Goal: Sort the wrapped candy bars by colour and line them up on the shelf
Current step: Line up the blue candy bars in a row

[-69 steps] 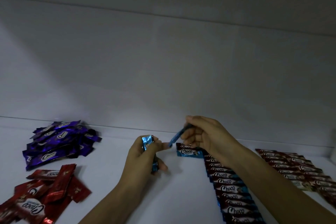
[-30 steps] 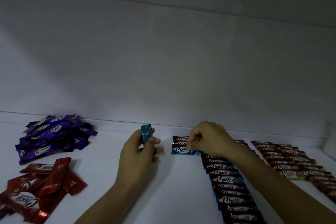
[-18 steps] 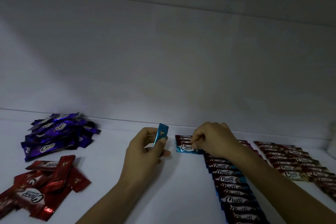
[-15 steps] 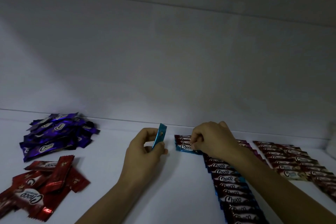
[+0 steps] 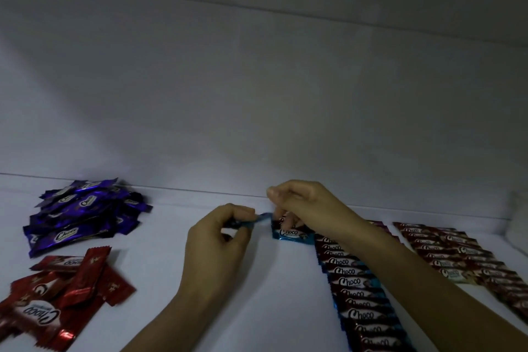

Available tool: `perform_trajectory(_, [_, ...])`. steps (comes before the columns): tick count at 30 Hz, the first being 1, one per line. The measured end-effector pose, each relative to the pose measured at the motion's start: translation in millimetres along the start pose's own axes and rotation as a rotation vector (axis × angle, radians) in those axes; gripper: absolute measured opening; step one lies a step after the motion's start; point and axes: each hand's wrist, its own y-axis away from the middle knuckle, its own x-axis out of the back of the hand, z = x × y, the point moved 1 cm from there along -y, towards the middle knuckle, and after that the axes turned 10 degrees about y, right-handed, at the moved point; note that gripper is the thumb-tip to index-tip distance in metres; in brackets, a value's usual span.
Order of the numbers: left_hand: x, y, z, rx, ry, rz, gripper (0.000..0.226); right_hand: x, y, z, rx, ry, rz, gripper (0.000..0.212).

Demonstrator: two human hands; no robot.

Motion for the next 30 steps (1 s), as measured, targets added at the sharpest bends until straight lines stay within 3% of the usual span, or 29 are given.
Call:
perform_trajectory(4, [-2,2,7,-0.191,-0.082,-0.046,0.042,6,2,-1,0.061,-0.023,-0.145,0.021])
perform_trajectory(8, [-3,3,7,-0.206,-0.147,-0.04,0.041,10,3,-5,0.12,0.045,-0.212,0.015])
perform_trajectory(13, [2,-2,1,-0.103,-0.15,0.03,0.04,26,-1,7,0.016,0.331,-0.119,0.011])
perform_trajectory(19, [0,0,-11,-0.032,-0.261,-0.053,0.046,16,0,19,-0.043,0.708,-0.133,0.017])
perform_trajectory(25, [0,-2,-16,0.085,-0.265,-0.064,0.062,11,-1,22,-0.014,0.774,-0.045,0.016])
perform_trajectory(30, [0,-1,-13,0.092,-0.239,-0.095,0.059,10,-2,26,0.001,0.768,-0.014,0.016])
